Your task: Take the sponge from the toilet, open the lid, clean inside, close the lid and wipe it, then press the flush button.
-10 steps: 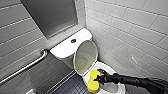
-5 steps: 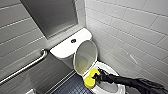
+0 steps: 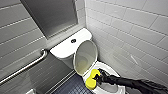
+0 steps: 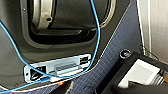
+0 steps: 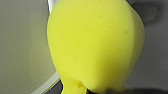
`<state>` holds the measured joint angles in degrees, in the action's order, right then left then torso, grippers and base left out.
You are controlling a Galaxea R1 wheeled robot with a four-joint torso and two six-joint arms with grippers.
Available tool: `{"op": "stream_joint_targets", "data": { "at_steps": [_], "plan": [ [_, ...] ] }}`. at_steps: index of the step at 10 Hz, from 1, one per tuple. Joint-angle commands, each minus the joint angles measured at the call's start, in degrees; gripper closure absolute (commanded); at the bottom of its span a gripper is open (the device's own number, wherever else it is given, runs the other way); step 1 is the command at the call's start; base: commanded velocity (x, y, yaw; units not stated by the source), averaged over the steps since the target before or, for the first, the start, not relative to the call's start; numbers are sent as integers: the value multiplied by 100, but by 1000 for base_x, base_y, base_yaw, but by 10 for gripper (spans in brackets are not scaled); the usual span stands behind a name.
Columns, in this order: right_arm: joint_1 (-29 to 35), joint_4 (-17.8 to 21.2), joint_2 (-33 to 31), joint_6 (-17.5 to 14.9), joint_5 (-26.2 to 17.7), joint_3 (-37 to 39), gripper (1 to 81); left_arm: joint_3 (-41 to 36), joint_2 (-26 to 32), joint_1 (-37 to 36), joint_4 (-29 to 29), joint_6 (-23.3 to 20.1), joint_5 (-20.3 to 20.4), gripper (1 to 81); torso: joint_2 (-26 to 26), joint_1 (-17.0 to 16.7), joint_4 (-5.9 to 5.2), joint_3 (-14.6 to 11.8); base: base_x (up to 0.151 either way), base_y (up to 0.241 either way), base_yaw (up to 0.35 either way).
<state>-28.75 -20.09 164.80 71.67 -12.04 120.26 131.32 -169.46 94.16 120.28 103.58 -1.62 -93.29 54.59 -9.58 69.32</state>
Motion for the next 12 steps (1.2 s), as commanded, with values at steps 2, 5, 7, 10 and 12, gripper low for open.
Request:
{"op": "stream_joint_targets", "data": {
  "at_steps": [2,5,7,10,12],
  "plan": [
    [66,-830,-1175,128,-1195,-2289,811,-106,0,292,74,-14,-102,10,0,0,0,0,0,0,0],
    [-321,-1032,-1395,110,-1213,-2315,811,-124,8,292,74,-14,-93,10,0,0,0,0,0,0,0],
    [-585,-1067,-1579,84,-1116,-2219,811,-158,26,283,74,-14,-93,10,0,0,0,0,0,0,0],
    [-769,-1067,-2204,84,-1116,-2570,811,-159,8,266,74,-14,-93,10,0,0,0,0,0,0,0],
    [-875,-1067,-2844,84,-1108,-2991,811,-159,17,266,74,-22,-84,10,0,0,0,0,0,0,0]
  ]
}}
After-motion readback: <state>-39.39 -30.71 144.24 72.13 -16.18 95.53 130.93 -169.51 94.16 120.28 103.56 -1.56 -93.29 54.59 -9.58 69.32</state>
